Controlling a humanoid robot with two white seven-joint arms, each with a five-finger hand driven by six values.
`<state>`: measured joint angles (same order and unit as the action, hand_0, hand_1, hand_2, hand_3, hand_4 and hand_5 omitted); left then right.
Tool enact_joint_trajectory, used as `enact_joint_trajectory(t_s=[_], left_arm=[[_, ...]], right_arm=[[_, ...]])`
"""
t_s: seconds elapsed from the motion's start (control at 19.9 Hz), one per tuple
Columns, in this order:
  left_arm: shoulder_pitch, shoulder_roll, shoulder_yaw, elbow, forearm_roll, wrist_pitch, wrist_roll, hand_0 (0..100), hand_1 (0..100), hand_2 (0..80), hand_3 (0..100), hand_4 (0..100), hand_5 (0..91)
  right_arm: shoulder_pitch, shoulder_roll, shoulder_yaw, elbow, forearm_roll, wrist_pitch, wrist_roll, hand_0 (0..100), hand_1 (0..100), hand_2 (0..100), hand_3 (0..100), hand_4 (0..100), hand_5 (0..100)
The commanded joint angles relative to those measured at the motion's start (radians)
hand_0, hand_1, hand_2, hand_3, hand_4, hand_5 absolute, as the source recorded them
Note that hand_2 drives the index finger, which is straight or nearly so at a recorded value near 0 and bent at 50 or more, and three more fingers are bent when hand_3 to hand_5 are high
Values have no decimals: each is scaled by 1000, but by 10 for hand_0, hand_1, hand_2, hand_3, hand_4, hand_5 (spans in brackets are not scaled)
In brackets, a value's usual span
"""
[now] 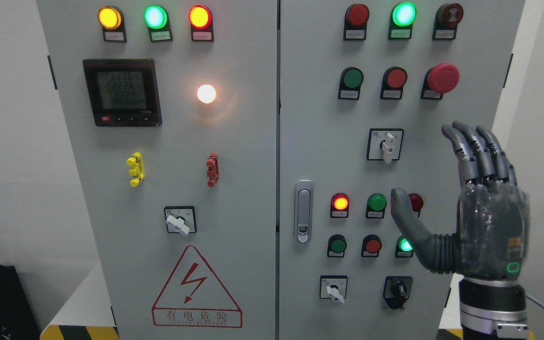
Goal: Rotate and turn off gray switch
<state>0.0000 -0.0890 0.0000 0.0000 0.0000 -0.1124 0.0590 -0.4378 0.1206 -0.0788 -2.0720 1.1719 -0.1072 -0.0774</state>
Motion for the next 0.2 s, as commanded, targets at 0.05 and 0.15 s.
enact_joint_trajectory(t_s=[0.05,0.15], left_arm=[[-9,0,8,-25,20,0,-1,120,389,0,0,0,0],[-9,0,8,-25,20,0,-1,120,389,0,0,0,0]], right_arm=[[2,1,-6,-14,0,0,-1,263,163,124,188,154,149],[4,1,-6,-14,-2,0,-1,264,164,126,197,162,158]])
